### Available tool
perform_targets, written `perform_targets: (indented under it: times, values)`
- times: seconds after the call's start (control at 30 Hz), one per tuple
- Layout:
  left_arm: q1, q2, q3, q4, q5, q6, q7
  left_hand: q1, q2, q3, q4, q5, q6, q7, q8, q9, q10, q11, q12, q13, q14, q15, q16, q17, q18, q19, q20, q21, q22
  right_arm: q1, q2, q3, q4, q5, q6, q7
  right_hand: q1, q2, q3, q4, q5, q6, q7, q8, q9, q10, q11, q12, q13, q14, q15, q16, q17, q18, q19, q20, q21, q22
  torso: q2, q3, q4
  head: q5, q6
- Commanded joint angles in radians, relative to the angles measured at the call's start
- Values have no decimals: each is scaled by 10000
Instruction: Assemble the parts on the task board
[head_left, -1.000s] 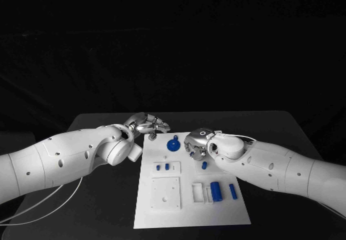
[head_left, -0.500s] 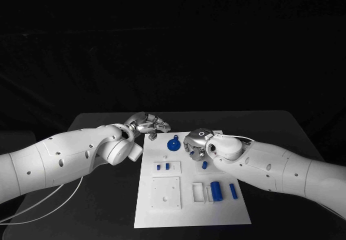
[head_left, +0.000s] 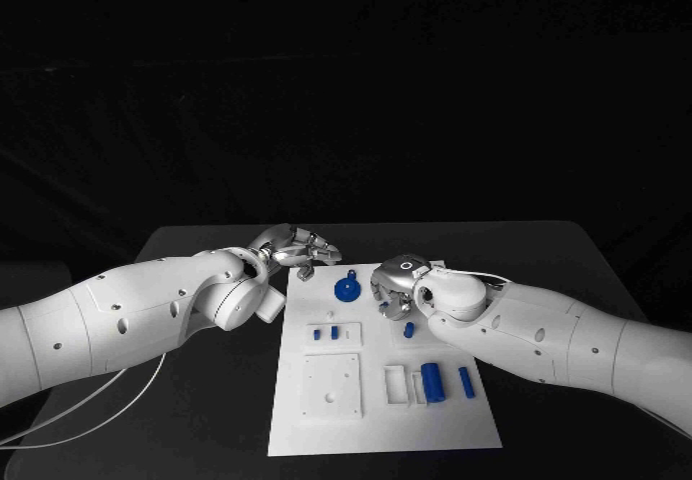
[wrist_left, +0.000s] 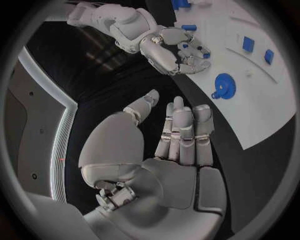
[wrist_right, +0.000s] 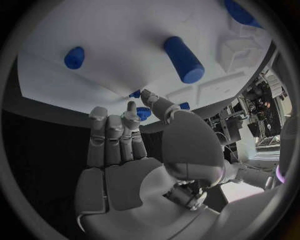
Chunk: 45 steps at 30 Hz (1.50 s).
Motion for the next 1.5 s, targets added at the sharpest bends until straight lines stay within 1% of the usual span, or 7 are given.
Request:
perform_targets:
  times: [0.03,0.4,0.77,0.8,0.93,1.0,1.5]
  values:
    - [14,-3,7,31,-92,117,106,-26,94,5,-52,12,-45,61,0,-11,330,85,-55,18,-23,1,-55,15,458,-11,-183,-35,-2,-4,-61,-5,53,-102,50,-121,-22,-130,0,58,-54,86,194,-77,-18,-9,-52,-8,-20,-9,-44,10,-17,427,23,-68,34,9,-4,-1,-3,6,5]
    - [14,-19,6,40,-122,148,117,-12,101,9,-60,16,-62,67,-6,-18,331,90,-91,25,-23,6,-60,21,459,-12,-182,-38,-2,-2,-170,-5,130,99,169,42,184,-231,36,25,-53,-153,283,-201,-62,-67,33,-29,-55,-82,19,-20,-41,427,-56,-87,-13,-6,-4,8,-2,21,-7]
    - [14,-2,6,46,-132,206,135,29,135,26,-83,29,-91,78,-16,-31,336,98,-156,42,-23,14,-69,33,461,-13,-178,-42,-2,-2,-100,-5,19,169,546,179,647,-87,605,-153,58,-280,368,-305,-128,-126,121,-29,-105,-144,115,-32,-63,427,-141,-13,-64,-11,-2,1,6,-3,-28]
    - [14,-1,6,46,-133,215,136,30,138,27,-83,30,-93,79,-17,-31,336,99,-160,42,-23,14,-70,33,461,-13,-178,-42,-2,-2,-99,-5,14,169,572,179,670,-69,650,-173,88,-275,370,-306,-132,-128,122,-26,-108,-148,119,-32,-63,427,-146,-7,-65,-9,-2,1,6,-3,-28]
    - [14,7,6,42,-146,217,127,34,146,29,-86,31,-102,82,-20,-35,338,101,-174,46,-22,16,-71,36,461,-12,-176,-43,-2,-3,-85,-5,-66,165,649,175,783,43,1100,-353,846,-235,382,-318,-163,-147,134,4,-132,-175,141,-16,-67,427,-180,57,-52,21,-2,0,5,-12,-38]
    - [14,11,6,40,-165,213,122,35,147,29,-87,31,-104,83,-21,-36,338,102,-178,48,-21,17,-72,37,461,-12,-175,-43,-2,-3,-80,-5,-83,163,646,174,771,77,1186,-411,1020,-223,383,-319,-170,-151,137,16,-140,-180,145,-9,-69,427,-179,71,-38,33,-2,1,6,-16,-43]
    - [14,16,6,26,-173,199,121,54,146,28,-107,33,-134,93,-33,-47,337,110,-229,60,-19,25,-76,48,462,-11,-170,-43,0,-3,-26,-5,-107,164,514,184,703,44,1233,-554,1197,-316,413,-380,-209,-165,165,36,-159,-194,160,4,-73,427,-181,88,-18,51,-2,-3,4,-20,-57]
